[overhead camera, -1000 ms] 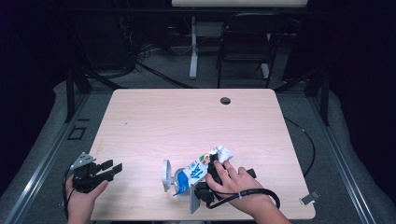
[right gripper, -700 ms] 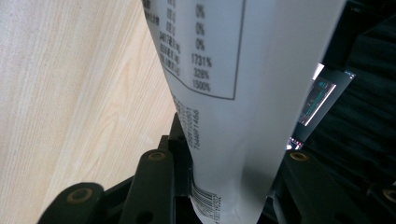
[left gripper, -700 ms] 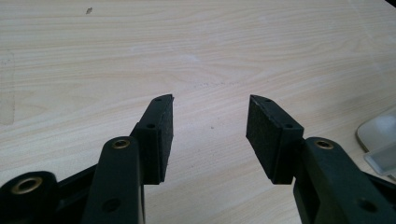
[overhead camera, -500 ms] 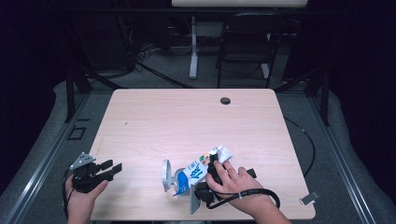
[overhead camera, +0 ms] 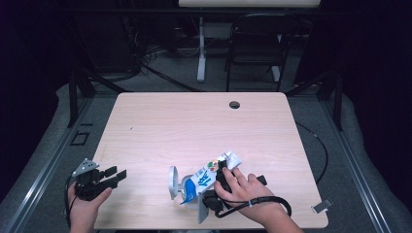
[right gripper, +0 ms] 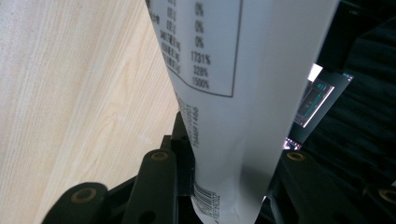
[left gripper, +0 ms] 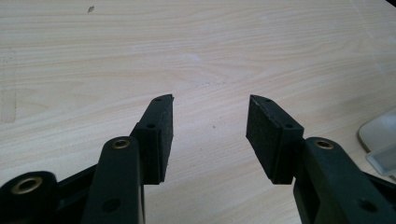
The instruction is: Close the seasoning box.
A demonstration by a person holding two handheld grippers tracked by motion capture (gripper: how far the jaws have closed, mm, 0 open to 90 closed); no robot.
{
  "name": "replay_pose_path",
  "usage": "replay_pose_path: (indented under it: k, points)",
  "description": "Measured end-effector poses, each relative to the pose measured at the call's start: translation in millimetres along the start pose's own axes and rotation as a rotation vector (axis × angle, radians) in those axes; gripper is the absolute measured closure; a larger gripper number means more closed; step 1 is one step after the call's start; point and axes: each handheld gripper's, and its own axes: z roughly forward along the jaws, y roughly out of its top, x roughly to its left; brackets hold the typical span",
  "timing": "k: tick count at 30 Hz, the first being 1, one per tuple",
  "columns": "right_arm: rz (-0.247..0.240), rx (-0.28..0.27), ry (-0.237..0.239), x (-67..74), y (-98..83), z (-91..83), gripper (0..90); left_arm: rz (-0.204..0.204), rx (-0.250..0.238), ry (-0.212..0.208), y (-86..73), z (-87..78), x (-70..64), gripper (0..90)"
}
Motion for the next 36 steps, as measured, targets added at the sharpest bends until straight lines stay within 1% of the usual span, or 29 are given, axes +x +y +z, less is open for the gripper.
replay_pose_path:
  k: [5, 7, 8, 9, 18, 20, 21, 23, 26, 27, 29, 34, 36]
  points:
    - [-0.01, 0.007, -0.002, 0.0, 0.3, -0.5, 70.2, -0.001, -0.001, 0.0, -0.5, 0.6, 0.3, 51.6]
    - [-0.008, 0.0, -0.002, 0.2, -0.3, -0.4, 70.5, -0.003, -0.001, 0.001, -0.7, 0.7, 0.6, 51.6]
    - [0.011, -0.022, 0.0, 1.3, -0.7, 0.8, 70.6, -0.002, -0.001, 0.001, -0.7, 0.7, 0.8, 51.6]
    - [-0.008, 0.001, -0.003, 0.2, -0.7, -0.6, 70.6, -0.003, -0.002, 0.001, -0.8, 0.7, 1.0, 51.6]
    - [-0.014, 0.005, -0.006, -0.5, -0.6, -1.2, 71.1, -0.003, -0.002, 0.001, -0.8, 0.6, 1.1, 51.6]
    - [-0.009, 0.002, -0.006, -0.4, -0.9, -0.8, 71.3, -0.003, -0.002, 0.001, -0.8, 0.7, 1.1, 51.6]
    - [-0.002, -0.009, -0.007, 0.0, -1.0, -0.2, 71.4, -0.003, -0.002, 0.001, -0.8, 0.7, 1.1, 51.6]
    - [-0.01, 0.002, -0.009, -0.4, -0.9, -0.7, 71.7, -0.003, -0.001, 0.001, -0.9, 0.8, 1.0, 51.6]
    - [-0.012, 0.003, -0.012, -0.4, -0.9, -0.8, 72.0, -0.003, -0.001, 0.001, -0.9, 0.8, 1.0, 51.6]
    - [-0.004, -0.008, -0.009, -0.1, -1.0, -0.2, 72.2, -0.004, -0.002, 0.001, -0.9, 0.7, 1.1, 51.6]
    - [-0.017, 0.007, -0.013, -0.7, -0.7, -1.2, 72.4, -0.004, -0.002, 0.001, -0.8, 0.6, 1.1, 51.6]
    - [-0.012, -0.004, -0.013, -0.5, -1.0, -1.0, 73.0, -0.004, -0.002, 0.001, -0.8, 0.8, 0.9, 51.6]
    - [-0.019, 0.006, -0.014, -1.0, -1.0, -1.7, 73.3, -0.003, -0.002, 0.001, -0.8, 0.7, 1.0, 51.6]
